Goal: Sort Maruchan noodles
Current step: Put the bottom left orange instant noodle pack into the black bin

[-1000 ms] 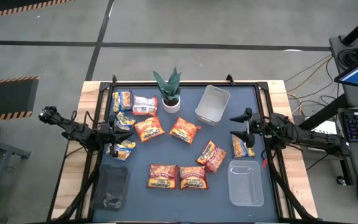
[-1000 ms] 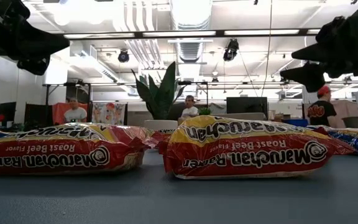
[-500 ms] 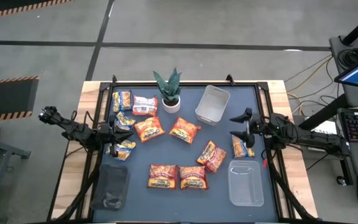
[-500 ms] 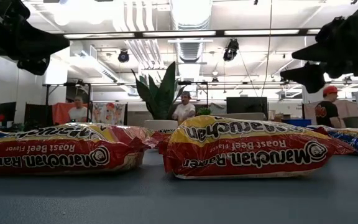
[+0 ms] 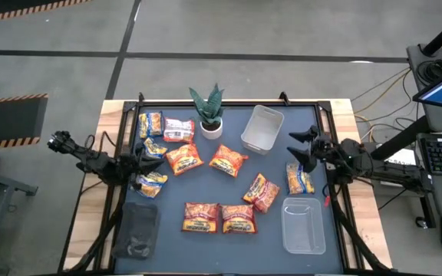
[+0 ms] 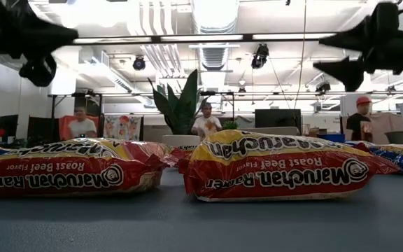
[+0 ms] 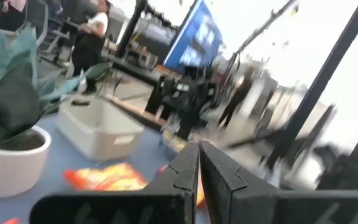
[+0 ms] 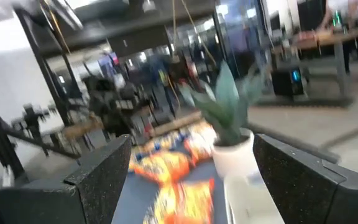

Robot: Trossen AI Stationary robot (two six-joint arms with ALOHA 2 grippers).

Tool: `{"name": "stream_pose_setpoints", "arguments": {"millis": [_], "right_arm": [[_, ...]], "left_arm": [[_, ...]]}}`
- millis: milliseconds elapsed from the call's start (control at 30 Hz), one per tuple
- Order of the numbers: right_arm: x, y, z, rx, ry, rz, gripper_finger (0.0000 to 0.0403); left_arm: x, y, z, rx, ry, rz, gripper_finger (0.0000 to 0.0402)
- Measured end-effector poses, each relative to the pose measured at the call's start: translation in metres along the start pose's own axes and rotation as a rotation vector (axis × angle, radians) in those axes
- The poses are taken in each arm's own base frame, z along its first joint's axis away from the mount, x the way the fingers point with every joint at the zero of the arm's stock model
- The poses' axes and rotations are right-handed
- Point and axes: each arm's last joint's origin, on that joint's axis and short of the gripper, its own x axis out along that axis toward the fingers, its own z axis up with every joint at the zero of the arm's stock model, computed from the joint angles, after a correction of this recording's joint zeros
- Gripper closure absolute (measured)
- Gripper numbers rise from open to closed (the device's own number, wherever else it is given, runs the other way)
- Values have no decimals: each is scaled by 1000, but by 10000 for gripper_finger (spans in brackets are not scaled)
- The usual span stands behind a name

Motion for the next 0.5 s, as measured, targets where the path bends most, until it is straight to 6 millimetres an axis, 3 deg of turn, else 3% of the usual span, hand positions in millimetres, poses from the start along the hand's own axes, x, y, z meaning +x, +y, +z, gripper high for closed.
{"name": "stream_pose_setpoints", "arguments": {"millis": [200, 500], "right_arm": [[3, 5, 17, 7, -73, 22, 75], [12, 18, 63, -79, -131, 32, 75]], "left_arm": [[-1, -7, 20, -56, -175, -55, 402], [1, -19, 38, -29, -349, -192, 402]]}}
